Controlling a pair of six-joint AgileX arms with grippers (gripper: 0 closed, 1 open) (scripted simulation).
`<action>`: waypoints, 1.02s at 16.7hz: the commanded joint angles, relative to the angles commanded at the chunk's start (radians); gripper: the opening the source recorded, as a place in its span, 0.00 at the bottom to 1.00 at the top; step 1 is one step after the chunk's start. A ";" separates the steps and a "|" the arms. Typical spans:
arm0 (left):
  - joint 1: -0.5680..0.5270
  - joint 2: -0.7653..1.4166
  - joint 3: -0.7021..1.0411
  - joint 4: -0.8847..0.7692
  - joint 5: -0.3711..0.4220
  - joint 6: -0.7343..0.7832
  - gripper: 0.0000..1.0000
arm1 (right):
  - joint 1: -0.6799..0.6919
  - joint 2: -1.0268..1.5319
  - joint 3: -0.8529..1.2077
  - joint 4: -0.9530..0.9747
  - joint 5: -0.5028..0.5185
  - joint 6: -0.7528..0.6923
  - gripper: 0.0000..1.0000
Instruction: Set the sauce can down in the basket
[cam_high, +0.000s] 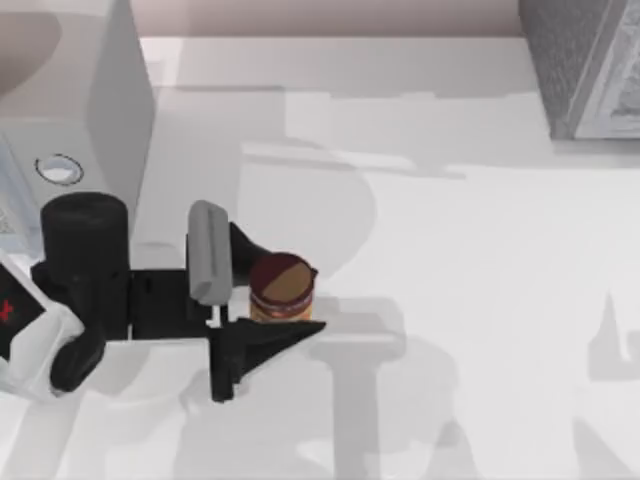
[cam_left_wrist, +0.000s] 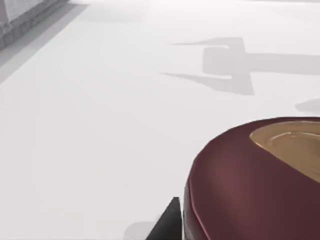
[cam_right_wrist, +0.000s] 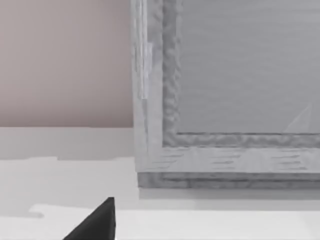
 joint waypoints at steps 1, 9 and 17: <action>-0.048 -0.074 0.014 -0.080 -0.048 -0.013 0.00 | 0.000 0.000 0.000 0.000 0.000 0.000 1.00; -0.535 -0.828 0.162 -0.892 -0.534 -0.146 0.00 | 0.000 0.000 0.000 0.000 0.000 0.000 1.00; -1.075 -1.662 0.325 -1.794 -1.073 -0.292 0.00 | 0.000 0.000 0.000 0.000 0.000 0.000 1.00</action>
